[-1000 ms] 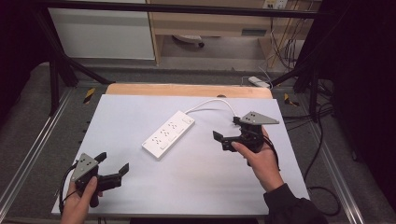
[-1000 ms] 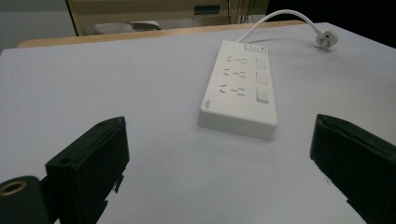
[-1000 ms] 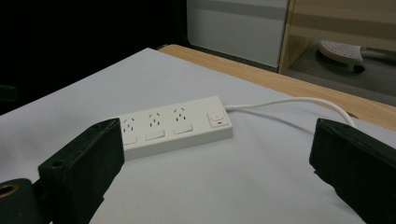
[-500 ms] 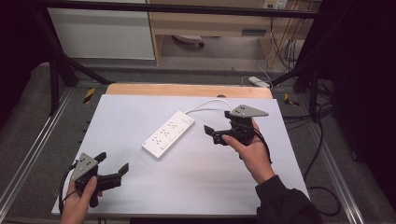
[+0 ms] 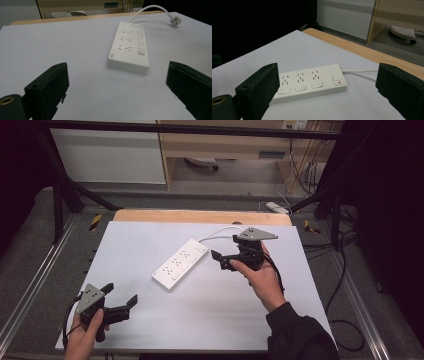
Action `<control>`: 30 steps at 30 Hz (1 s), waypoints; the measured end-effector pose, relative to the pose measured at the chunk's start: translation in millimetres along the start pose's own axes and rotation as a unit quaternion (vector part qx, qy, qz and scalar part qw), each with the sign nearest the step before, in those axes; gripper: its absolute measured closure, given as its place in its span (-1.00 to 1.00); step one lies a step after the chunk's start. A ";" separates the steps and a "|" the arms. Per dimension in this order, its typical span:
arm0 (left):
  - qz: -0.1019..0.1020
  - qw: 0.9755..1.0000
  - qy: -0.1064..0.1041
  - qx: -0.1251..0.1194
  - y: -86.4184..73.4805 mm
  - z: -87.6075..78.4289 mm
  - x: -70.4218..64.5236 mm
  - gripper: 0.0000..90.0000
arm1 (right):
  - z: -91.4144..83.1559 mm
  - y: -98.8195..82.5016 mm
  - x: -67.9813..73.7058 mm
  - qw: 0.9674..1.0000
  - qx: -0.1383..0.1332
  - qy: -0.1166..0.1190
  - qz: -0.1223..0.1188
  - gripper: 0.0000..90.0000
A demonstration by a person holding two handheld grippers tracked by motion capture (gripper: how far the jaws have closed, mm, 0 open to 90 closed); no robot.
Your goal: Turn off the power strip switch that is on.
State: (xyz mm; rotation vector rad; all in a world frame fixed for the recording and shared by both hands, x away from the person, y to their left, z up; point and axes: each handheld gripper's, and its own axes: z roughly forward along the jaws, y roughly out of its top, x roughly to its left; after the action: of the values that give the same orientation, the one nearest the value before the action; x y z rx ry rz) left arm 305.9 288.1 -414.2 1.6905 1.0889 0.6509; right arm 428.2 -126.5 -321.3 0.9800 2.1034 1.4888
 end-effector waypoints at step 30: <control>0.002 1.000 0.001 0.001 -0.1 0.2 1.7 -0.90 | 32.3 11.8 15.7 1.000 -0.005 0.016 -0.003 -0.73</control>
State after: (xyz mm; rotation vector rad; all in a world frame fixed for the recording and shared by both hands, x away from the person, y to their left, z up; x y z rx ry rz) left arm 306.8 289.5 -414.5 1.6933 1.0882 0.6548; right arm 442.4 -91.4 -320.9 0.9516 2.1166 1.5211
